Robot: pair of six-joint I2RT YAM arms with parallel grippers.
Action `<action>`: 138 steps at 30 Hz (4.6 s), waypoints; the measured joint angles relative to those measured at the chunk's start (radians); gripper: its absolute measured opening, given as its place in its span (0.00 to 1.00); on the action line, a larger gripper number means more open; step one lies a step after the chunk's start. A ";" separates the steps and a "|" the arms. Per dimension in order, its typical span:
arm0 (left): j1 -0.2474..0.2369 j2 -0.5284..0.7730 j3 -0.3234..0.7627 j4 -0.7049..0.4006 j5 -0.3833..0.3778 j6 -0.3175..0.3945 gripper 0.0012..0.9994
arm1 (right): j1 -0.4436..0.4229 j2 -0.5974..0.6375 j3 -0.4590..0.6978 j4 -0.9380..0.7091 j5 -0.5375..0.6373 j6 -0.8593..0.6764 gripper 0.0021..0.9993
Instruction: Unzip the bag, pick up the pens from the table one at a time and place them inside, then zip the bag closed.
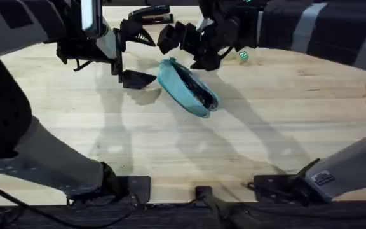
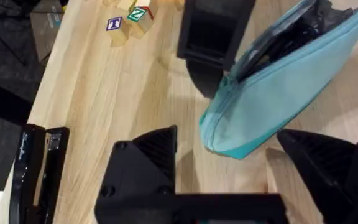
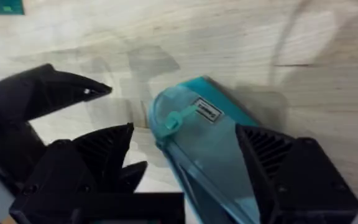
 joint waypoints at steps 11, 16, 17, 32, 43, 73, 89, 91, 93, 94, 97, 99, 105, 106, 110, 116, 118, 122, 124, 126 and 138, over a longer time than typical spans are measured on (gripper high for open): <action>0.000 0.000 0.000 0.000 -0.003 0.000 0.99 | 0.007 0.007 0.001 0.010 -0.006 0.071 0.88; 0.000 0.000 0.000 0.000 -0.003 0.000 0.99 | 0.015 0.016 0.001 0.014 -0.009 0.084 0.73; 0.000 0.000 0.000 0.000 -0.003 0.000 0.99 | 0.016 0.016 0.001 0.015 -0.012 0.085 0.72; 0.000 0.000 0.000 0.000 -0.001 0.000 0.99 | 0.016 0.016 0.001 0.020 -0.032 0.097 0.22; 0.000 0.000 0.000 0.000 0.002 0.000 0.99 | 0.004 0.016 0.001 0.016 -0.033 0.090 0.03; 0.000 0.000 0.000 0.003 0.002 0.000 0.99 | 0.022 -0.042 0.000 0.024 -0.027 -0.536 0.03; 0.000 0.000 0.000 0.003 0.006 0.000 0.99 | 0.053 -0.073 0.000 0.060 -0.028 -0.713 0.03; 0.000 0.000 0.000 0.003 0.006 0.000 0.99 | 0.053 -0.074 0.000 0.060 -0.028 -0.714 0.03; 0.000 0.000 0.000 0.000 0.006 0.000 0.99 | 0.053 -0.073 0.000 0.060 -0.028 -0.716 0.03; -0.002 0.000 0.000 -0.002 0.006 0.000 0.99 | 0.053 -0.073 0.000 0.060 -0.028 -0.717 0.03; -0.011 0.000 0.000 -0.005 0.006 0.000 0.99 | 0.053 -0.073 0.000 0.060 -0.028 -0.717 0.03; -0.025 0.000 0.000 -0.005 0.006 0.000 0.99 | 0.053 -0.073 0.000 0.060 -0.028 -0.716 0.03; -0.081 0.000 0.000 0.002 0.006 0.000 0.99 | 0.053 -0.074 0.000 0.060 -0.028 -0.717 0.03; -0.088 0.000 0.000 0.003 0.006 0.000 0.99 | 0.053 -0.074 0.000 0.060 -0.028 -0.717 0.03; -0.106 0.000 0.000 0.003 0.005 0.000 0.99 | 0.053 -0.073 0.000 0.060 -0.028 -0.717 0.03; -0.107 0.000 0.000 0.006 0.005 0.000 0.97 | 0.053 -0.074 0.000 0.060 -0.028 -0.717 0.03; -0.107 0.000 0.000 0.007 0.006 -0.003 0.84 | 0.053 -0.073 0.000 0.060 -0.028 -0.717 0.03; -0.104 0.000 0.002 0.020 0.007 -0.003 0.21 | 0.054 -0.074 0.000 0.058 -0.032 -0.717 0.03; -0.102 0.000 0.006 0.018 0.006 0.000 0.06 | 0.058 -0.073 0.000 0.059 -0.033 -0.717 0.03; -0.101 0.000 0.006 0.017 0.006 -0.002 0.04 | 0.058 -0.073 0.000 0.058 -0.033 -0.717 0.03; -0.110 0.000 0.006 0.014 0.063 -0.001 0.04 | 0.041 -0.141 0.000 -0.057 -0.036 -0.747 0.03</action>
